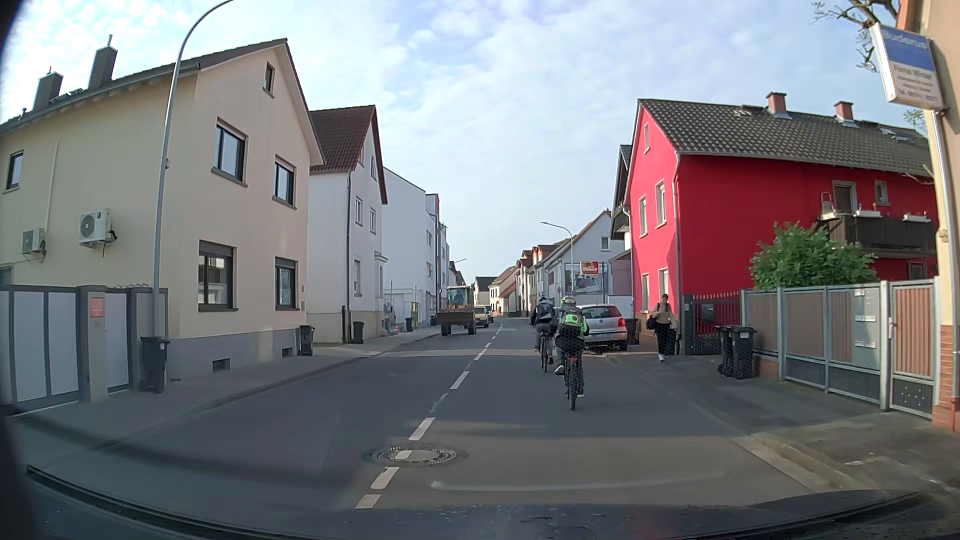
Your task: Follow the waypoints while adhering to traffic rules and regulations
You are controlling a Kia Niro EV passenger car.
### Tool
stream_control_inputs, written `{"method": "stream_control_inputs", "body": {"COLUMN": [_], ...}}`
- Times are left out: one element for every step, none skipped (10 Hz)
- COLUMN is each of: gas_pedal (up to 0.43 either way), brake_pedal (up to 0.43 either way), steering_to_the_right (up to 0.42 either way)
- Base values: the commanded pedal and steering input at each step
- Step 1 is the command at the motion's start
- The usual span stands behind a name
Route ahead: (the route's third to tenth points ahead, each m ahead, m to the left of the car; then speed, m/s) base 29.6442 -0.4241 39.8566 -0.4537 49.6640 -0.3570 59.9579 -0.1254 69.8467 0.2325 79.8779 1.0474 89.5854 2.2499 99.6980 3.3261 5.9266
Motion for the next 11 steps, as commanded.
{"method": "stream_control_inputs", "body": {"gas_pedal": [0.0,0.0,0.0,0.0,0.0,0.0,0.0,0.0,0.0,0.0,0.0], "brake_pedal": [0.0,0.0,0.0,0.0,0.0,0.0,0.0,0.0,0.0,0.0,0.0], "steering_to_the_right": [-0.004,-0.004,-0.004,-0.004,-0.004,-0.004,-0.004,-0.004,-0.004,-0.007,-0.008]}}
